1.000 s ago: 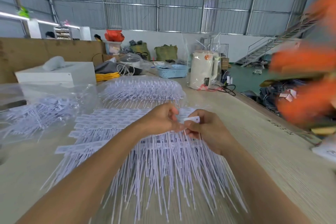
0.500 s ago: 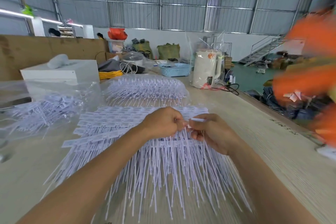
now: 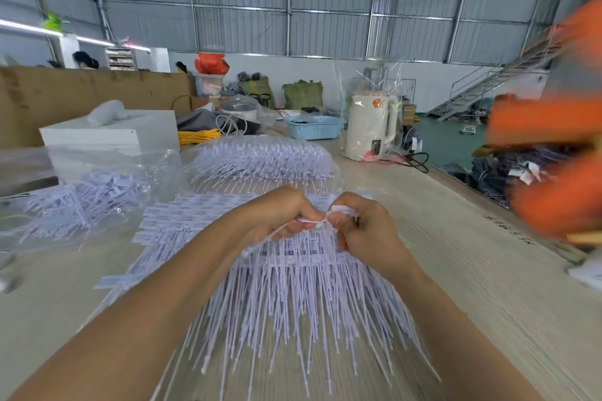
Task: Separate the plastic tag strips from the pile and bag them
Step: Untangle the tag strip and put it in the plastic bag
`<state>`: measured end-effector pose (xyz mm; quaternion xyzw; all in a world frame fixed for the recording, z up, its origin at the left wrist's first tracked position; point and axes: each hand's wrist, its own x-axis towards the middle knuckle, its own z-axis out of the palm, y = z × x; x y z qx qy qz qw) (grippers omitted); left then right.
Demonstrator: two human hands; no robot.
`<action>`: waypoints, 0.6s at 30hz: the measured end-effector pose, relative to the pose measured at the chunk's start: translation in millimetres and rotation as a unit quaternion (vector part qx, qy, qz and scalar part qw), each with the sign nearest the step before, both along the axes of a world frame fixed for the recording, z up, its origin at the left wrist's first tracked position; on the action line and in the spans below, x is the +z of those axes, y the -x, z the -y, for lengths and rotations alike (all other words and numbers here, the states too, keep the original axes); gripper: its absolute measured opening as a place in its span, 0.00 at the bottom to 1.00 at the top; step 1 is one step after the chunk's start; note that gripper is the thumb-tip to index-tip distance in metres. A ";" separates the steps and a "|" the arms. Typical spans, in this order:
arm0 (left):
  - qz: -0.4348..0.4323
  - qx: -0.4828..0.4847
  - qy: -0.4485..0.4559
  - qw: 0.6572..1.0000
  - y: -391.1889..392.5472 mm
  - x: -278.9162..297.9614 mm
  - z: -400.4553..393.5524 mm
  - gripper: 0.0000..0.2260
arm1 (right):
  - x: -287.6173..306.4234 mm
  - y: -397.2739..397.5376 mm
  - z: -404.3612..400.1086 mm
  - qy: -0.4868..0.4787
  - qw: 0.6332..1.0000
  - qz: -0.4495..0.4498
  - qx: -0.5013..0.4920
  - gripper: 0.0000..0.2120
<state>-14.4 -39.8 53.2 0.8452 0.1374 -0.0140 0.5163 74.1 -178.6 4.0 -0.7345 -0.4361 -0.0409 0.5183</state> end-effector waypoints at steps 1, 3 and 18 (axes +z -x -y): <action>-0.013 -0.027 0.011 0.999 2.5 1.2 -1.0 0.21 | -0.3 -4.0 1.3 0.015 0.999 -0.017 -0.031 0.08; -0.028 -0.064 0.018 0.997 6.7 5.7 -3.9 0.22 | 1.6 -14.9 12.5 0.001 0.991 -0.113 -0.065 0.12; 0.005 -0.051 -0.200 0.978 7.6 -11.4 3.9 0.06 | 8.2 9.0 2.2 0.027 0.973 -0.221 0.061 0.08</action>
